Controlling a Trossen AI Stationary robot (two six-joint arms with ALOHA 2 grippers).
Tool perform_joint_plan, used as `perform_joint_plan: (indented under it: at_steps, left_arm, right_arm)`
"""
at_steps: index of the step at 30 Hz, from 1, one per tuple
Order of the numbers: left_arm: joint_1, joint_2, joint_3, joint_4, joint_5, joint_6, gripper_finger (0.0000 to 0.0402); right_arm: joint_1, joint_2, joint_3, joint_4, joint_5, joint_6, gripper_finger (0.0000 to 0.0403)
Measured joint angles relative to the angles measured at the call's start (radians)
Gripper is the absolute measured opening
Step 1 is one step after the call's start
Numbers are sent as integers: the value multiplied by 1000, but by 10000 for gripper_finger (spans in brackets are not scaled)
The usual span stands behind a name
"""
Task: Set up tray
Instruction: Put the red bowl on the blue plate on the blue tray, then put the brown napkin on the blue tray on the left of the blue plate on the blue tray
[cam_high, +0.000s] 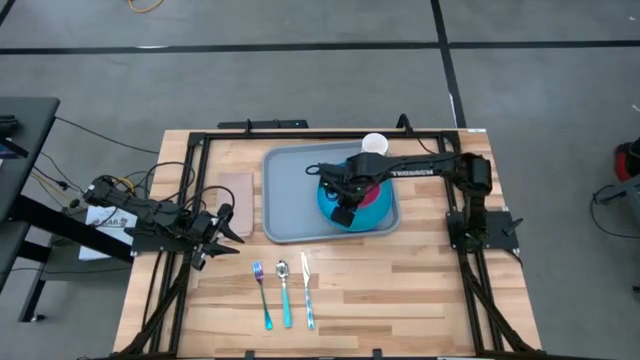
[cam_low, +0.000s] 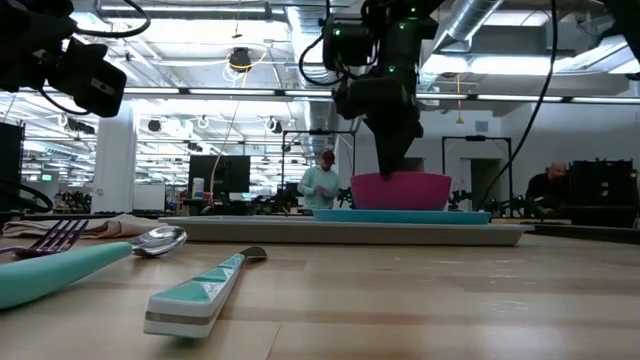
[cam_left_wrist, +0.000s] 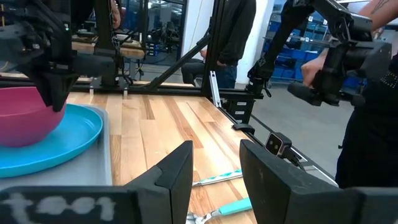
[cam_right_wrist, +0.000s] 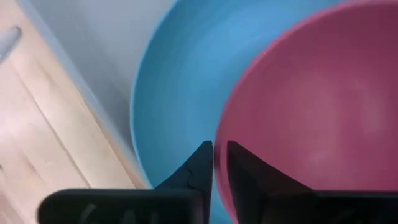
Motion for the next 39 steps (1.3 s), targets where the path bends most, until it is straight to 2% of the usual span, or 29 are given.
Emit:
perform_joint_plan:
  at_steps: [8,14,21,24,29,33,35,39]
  left_arm:
    - [0,0,0,0,0,0,121]
    - [0,0,0,0,0,0,121]
    - [0,0,0,0,0,0,121]
    - [0,0,0,0,0,4,121]
    - [0,0,0,14,-3,103,121]
    - [0,-1,0,106,-24,-54,121]
    - [0,0,0,147,-91,-98,121]
    - [1,0,0,260,-207,-262,121]
  right_arm:
    - [1,-92,0,89,1,20,103]
    - [47,-238,-1,263,0,61,148]
    - [158,-418,-62,722,-20,24,173]
    - [190,-468,-129,916,-50,48,176]
    - [228,-555,-300,1213,-45,116,174]
    - [248,-616,-482,1451,-42,187,172]
    - [256,-653,-553,1448,-33,232,171]
    - [265,-707,-628,1271,16,319,171]
